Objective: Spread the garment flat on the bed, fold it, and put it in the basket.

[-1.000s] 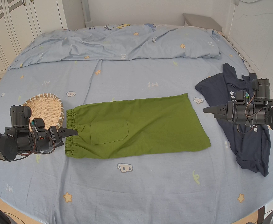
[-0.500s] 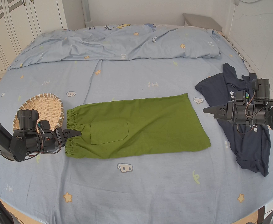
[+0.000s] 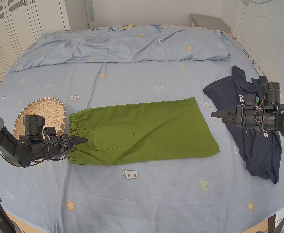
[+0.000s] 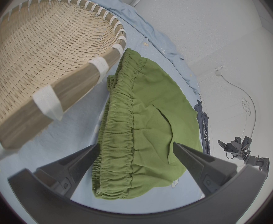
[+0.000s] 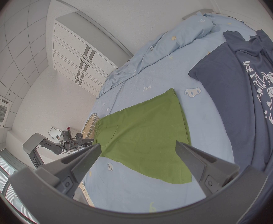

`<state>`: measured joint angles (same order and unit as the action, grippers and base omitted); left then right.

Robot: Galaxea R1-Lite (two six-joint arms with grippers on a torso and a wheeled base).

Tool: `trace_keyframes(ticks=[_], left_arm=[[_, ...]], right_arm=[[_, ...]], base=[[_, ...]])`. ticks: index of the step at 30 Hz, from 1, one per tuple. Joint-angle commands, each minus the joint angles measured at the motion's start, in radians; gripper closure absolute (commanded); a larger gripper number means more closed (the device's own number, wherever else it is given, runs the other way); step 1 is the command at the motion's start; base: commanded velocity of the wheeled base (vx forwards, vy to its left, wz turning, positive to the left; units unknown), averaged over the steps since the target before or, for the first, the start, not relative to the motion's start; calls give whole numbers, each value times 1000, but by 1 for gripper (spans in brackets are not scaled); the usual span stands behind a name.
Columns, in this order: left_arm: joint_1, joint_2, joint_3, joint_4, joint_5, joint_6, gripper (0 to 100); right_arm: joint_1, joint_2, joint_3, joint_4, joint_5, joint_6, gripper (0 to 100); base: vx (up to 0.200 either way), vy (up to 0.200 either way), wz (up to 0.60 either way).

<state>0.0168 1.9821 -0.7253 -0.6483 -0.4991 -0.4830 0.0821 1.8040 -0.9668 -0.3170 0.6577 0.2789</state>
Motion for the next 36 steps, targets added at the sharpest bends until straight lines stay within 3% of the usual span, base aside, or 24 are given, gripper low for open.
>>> trace_keyframes(ticks=[1, 22, 23, 36], left_arm=[[9, 17, -5, 1, 1, 9, 0], [-31, 40, -5, -19, 2, 21, 0], [-34, 34, -6, -19, 2, 20, 100], [-20, -36, 4, -10, 2, 21, 100]], right_arm=[[1, 3, 2, -2, 0, 2, 0], [1, 1, 14, -17, 0, 2, 0], [1, 1, 14, -17, 0, 2, 0], [-8, 5, 7, -17, 2, 5, 0]], base=[[0, 0, 0], [0, 0, 0], [0, 0, 0], [0, 0, 0]])
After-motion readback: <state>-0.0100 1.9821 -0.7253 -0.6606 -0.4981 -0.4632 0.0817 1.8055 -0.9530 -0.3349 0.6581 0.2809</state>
